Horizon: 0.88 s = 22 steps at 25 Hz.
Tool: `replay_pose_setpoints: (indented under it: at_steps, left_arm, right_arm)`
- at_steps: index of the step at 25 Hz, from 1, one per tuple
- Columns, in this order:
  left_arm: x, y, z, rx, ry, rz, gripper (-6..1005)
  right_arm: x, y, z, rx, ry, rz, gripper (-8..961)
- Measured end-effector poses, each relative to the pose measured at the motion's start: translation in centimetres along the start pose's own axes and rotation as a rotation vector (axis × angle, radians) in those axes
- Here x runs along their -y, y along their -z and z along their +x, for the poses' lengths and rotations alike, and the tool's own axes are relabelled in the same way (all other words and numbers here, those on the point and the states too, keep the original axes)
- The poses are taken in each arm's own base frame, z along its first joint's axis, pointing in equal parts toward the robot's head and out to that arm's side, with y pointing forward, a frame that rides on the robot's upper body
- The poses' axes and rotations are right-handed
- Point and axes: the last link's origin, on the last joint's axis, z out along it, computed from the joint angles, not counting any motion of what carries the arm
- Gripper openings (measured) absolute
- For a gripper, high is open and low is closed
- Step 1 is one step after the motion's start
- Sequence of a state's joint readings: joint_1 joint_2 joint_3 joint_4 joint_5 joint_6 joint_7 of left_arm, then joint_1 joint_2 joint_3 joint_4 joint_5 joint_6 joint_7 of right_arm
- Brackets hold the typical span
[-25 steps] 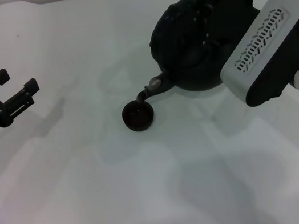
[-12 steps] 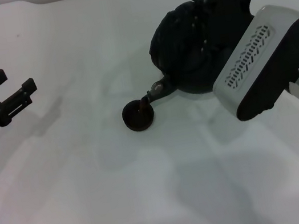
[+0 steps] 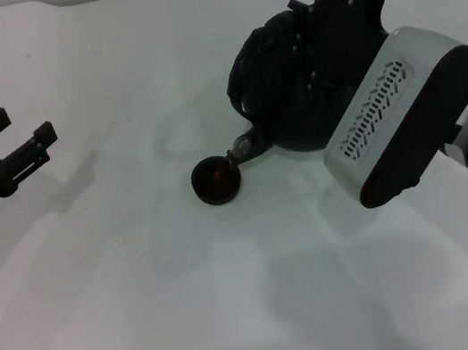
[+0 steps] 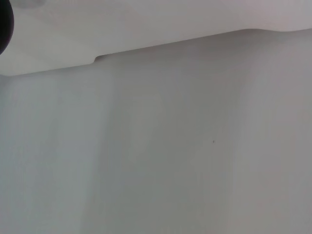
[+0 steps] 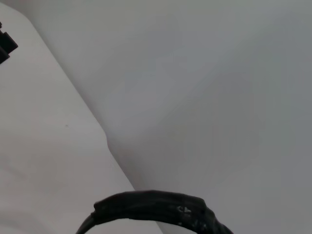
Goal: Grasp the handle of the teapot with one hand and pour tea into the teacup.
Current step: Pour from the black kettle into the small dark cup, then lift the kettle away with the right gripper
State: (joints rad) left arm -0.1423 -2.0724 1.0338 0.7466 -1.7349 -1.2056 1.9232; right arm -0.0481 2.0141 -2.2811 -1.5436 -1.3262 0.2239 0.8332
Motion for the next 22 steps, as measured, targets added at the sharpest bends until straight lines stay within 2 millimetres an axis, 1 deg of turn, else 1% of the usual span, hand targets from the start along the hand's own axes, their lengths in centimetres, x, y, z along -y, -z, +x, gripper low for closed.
replay_pose_setpoints:
  at_steps: [22]
  left_arm:
    - [0.08,-0.06,-0.25,0.007,0.008,0.009,771]
  right_arm:
    - [0.40,0.02,0.20,-0.018,0.033,0.032,107]
